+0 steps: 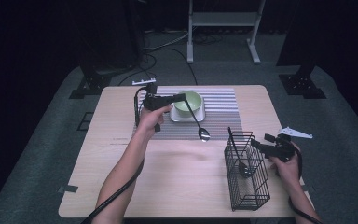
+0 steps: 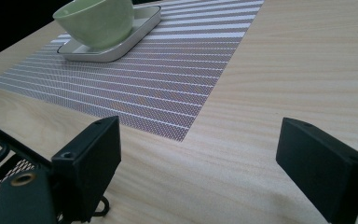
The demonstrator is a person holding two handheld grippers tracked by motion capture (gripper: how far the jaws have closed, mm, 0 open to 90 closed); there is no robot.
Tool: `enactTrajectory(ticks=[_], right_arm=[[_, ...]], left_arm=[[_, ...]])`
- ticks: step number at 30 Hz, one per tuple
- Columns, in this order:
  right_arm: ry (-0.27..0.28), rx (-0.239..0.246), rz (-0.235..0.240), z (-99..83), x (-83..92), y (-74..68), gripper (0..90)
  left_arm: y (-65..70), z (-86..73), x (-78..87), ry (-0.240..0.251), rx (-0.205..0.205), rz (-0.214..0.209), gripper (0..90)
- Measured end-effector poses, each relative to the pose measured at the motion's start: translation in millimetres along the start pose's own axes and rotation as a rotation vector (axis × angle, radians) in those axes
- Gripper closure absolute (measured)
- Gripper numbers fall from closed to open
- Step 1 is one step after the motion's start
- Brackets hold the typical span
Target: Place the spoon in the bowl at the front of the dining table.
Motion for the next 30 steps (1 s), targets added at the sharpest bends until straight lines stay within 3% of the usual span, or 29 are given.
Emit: enactTrajectory(ticks=[12,30], right_arm=[[0.001,-0.003,0.001,0.0,0.0,0.6,12.9],[0.007,-0.015,0.001,0.1,1.1,1.8,12.9]], left_arm=[[-5.0,11.1,-0.8,0.010,-0.011,0.008,88.8],[-26.6,34.1,2.1,0.046,0.004,0.064,88.8]])
Point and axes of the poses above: each handheld gripper's, and its own axes: x roughly backward along the jaws, z roughly out of its top, y roughly to its right, the point moved 8 cm from there along -x, roughly forward along the jaws, and after that the axes turned 1 degree about -z, right-handed, at the moved point
